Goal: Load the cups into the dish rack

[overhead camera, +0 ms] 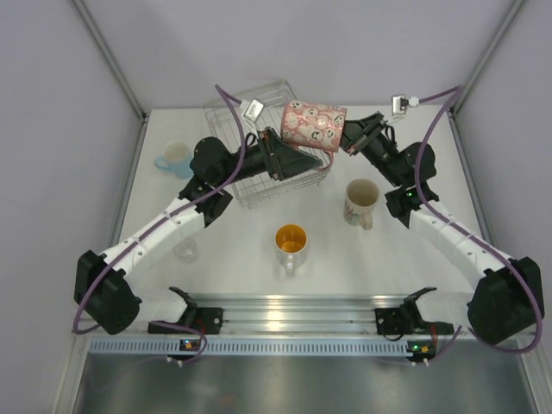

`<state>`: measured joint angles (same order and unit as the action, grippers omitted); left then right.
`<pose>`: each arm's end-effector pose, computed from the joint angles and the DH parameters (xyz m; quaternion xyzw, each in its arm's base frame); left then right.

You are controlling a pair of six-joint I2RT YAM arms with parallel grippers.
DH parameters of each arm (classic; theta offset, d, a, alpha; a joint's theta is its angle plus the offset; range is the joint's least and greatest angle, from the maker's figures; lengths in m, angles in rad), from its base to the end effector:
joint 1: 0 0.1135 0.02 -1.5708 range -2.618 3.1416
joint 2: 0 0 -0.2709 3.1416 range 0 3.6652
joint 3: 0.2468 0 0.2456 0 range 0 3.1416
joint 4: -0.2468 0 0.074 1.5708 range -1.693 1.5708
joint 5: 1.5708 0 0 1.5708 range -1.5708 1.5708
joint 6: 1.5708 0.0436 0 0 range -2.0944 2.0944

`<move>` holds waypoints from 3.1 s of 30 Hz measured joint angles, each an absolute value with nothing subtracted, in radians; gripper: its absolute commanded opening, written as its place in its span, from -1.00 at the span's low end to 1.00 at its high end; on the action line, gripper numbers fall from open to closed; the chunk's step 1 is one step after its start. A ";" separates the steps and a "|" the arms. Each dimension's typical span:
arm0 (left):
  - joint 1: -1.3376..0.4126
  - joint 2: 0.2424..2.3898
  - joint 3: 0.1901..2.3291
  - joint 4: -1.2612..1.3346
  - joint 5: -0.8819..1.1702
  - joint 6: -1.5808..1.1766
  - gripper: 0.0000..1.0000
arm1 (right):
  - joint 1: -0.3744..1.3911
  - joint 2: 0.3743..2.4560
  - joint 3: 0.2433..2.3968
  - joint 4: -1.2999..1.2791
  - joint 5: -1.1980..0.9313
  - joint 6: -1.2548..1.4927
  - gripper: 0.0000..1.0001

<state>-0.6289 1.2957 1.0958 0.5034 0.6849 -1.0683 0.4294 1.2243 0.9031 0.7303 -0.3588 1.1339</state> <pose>0.2220 -0.1956 0.4179 0.1426 0.6033 -0.7010 0.3526 0.2466 0.1298 0.3957 0.0463 0.5582 0.6490 0.5149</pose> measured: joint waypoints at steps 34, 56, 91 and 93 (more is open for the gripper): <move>-0.636 1.493 0.993 0.951 0.672 -1.404 -0.89 | 0.454 1.258 0.791 0.878 -0.240 1.165 -1.00; -0.666 1.396 0.983 0.672 0.700 -1.284 -1.00 | 0.485 1.188 0.772 0.725 -0.308 1.013 -0.02; -0.588 1.664 1.684 -0.371 0.109 -0.402 -1.00 | 0.439 0.676 0.728 -0.031 -0.194 0.731 0.99; -0.552 1.735 1.738 -0.406 0.074 -0.368 -1.00 | 0.439 0.645 0.744 -0.074 -0.170 0.712 0.99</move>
<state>-0.5522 1.7351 1.7382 -0.4057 0.0738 -0.3676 0.4393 0.6453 0.7444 -0.0742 -0.1696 0.7124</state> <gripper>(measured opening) 0.275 0.991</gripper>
